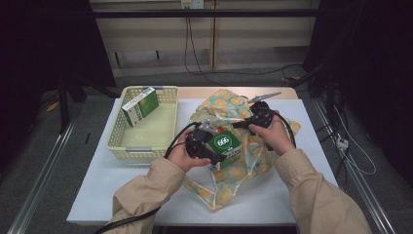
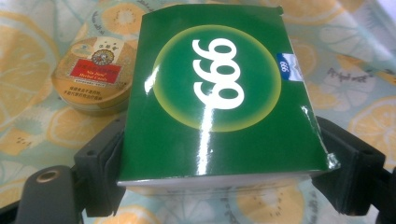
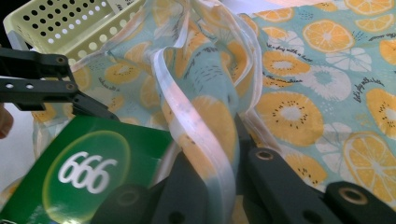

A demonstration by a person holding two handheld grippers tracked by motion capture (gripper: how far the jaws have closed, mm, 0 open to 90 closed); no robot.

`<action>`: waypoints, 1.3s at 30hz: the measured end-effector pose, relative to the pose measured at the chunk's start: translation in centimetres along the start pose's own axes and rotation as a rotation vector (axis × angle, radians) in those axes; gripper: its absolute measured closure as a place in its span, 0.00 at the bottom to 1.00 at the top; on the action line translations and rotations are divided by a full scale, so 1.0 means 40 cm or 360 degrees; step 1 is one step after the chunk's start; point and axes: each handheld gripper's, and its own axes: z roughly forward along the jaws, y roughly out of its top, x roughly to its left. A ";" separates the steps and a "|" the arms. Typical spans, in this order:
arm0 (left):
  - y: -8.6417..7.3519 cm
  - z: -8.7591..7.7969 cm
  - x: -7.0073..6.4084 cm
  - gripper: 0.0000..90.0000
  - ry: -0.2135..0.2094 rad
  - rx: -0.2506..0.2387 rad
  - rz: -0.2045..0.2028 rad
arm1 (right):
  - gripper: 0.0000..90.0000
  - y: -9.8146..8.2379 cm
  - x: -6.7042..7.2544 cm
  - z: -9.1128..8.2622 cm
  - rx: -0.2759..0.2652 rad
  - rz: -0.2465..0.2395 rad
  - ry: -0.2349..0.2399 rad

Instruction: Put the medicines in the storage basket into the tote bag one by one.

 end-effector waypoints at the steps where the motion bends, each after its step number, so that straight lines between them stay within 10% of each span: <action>1: 0.002 0.005 0.001 0.18 0.0002 0.0001 -0.0004 | 0.98 0.001 0.000 -0.001 -0.0001 -0.0003 -0.0002; 12: 0.025 0.053 0.036 0.18 0.0030 -0.0004 -0.0043 | 0.99 0.004 0.003 -0.016 -0.0019 -0.0001 -0.0002; 39: 0.086 0.132 0.157 0.16 0.0353 -0.0107 -0.0202 | 0.98 0.005 -0.001 -0.013 -0.0017 0.0005 0.0009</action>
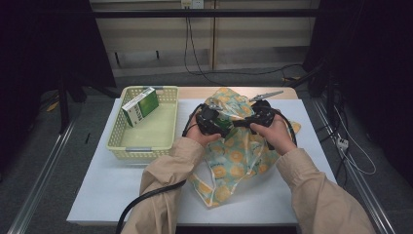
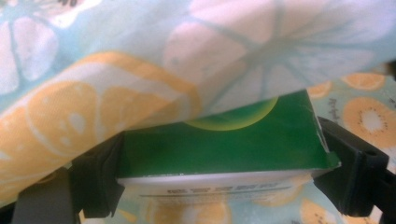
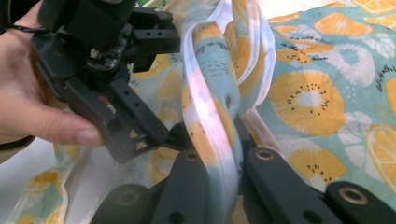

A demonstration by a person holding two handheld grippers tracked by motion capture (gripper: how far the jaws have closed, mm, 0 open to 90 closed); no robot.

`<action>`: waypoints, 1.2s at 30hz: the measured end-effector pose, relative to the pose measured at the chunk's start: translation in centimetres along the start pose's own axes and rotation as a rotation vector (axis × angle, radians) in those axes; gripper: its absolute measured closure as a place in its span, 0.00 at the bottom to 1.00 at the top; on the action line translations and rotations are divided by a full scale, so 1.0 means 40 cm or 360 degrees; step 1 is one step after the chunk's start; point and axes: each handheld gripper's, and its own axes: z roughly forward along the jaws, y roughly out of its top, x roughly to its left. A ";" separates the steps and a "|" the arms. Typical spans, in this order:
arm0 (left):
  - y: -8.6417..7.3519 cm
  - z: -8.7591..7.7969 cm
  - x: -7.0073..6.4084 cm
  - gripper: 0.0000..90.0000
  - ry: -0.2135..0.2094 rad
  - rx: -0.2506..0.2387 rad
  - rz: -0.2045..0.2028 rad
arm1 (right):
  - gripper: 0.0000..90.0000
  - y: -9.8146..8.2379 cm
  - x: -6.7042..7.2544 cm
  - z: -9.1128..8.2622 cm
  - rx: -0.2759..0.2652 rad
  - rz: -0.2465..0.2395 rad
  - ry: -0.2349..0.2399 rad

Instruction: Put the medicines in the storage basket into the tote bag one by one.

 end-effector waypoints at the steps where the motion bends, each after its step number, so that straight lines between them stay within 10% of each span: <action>1: 0.001 0.000 -0.001 0.16 -0.0001 0.0009 0.0004 | 0.98 -0.001 -0.001 0.000 0.0004 0.0000 -0.0002; 19: -0.039 -0.142 -0.018 0.10 -0.0210 0.0116 0.0064 | 0.99 -0.009 -0.008 0.006 0.0015 0.0006 -0.0014; 36: -0.063 -0.310 0.044 0.10 -0.0203 0.0073 0.0106 | 0.98 -0.009 -0.004 0.006 0.0020 -0.0010 -0.0020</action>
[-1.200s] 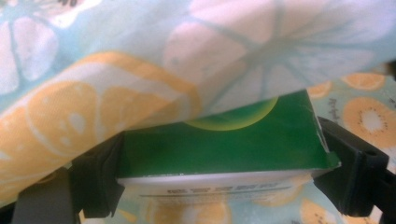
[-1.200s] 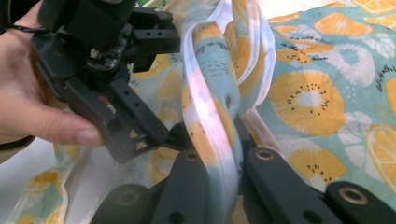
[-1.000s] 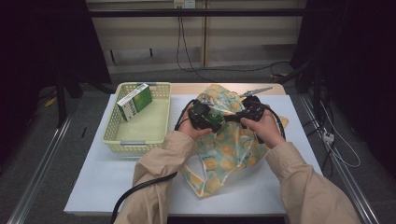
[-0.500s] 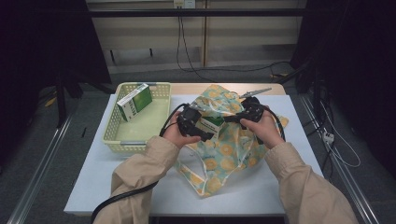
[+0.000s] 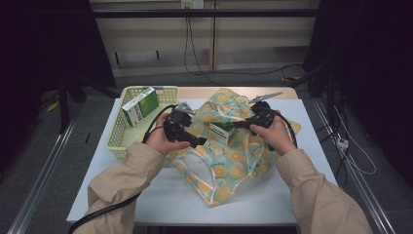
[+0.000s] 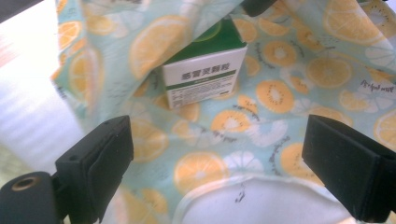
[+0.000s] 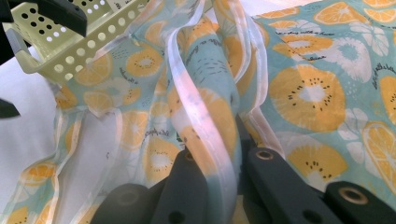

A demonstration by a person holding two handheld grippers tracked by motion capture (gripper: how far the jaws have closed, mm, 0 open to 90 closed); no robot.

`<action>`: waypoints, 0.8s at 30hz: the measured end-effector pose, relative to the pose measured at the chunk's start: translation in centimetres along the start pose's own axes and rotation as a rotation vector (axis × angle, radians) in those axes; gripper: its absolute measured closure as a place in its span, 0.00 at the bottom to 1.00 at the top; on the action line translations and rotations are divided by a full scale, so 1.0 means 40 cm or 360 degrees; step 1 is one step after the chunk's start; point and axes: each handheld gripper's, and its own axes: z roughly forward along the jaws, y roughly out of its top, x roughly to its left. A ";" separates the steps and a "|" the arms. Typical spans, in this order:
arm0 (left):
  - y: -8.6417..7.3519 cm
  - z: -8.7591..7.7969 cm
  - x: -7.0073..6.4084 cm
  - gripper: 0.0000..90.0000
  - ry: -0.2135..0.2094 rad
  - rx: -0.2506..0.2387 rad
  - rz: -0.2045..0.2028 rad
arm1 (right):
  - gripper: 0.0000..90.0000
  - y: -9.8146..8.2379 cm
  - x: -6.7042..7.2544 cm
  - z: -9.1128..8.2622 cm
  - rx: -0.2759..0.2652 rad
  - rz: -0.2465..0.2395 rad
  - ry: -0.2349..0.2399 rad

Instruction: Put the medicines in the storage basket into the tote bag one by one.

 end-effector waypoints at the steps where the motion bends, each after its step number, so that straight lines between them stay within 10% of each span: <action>1: -0.003 -0.007 0.008 0.10 0.0008 -0.0004 -0.0013 | 0.99 -0.001 -0.001 -0.001 0.0002 0.0006 -0.0002; 24: -0.086 -0.112 0.213 0.07 0.0141 -0.0023 -0.0171 | 0.98 -0.004 -0.006 -0.004 -0.0001 0.0012 -0.0005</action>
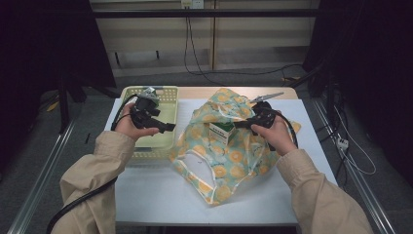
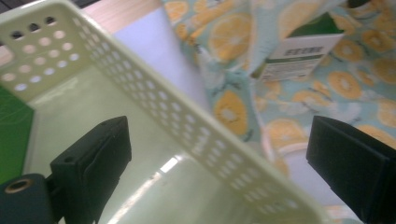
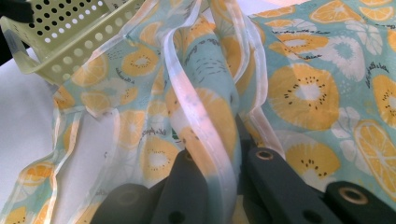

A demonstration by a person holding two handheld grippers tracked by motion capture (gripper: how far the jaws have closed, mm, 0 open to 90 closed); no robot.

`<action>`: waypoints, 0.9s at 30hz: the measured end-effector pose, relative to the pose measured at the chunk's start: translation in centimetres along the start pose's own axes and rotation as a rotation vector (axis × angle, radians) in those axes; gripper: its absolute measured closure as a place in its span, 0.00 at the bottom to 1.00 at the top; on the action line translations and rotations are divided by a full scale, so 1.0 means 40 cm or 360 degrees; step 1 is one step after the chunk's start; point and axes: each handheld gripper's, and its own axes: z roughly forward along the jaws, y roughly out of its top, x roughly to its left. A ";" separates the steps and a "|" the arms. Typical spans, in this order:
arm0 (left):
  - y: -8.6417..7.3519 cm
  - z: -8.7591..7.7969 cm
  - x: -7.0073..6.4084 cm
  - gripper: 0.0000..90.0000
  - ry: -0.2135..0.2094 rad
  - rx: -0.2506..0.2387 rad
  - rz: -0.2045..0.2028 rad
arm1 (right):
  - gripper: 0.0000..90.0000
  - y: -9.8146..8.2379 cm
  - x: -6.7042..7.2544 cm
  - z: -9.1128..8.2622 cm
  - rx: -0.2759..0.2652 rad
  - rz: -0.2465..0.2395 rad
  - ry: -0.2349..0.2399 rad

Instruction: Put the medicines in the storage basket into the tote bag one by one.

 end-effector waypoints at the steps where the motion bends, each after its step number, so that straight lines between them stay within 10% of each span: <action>1: -0.003 -0.001 0.009 0.07 0.0012 0.0007 0.0004 | 0.99 0.000 0.000 0.000 0.0000 -0.0001 -0.0002; 27: -0.018 -0.016 0.145 0.12 0.0238 0.0032 -0.0141 | 0.99 -0.006 -0.006 -0.007 -0.0011 0.0005 0.0017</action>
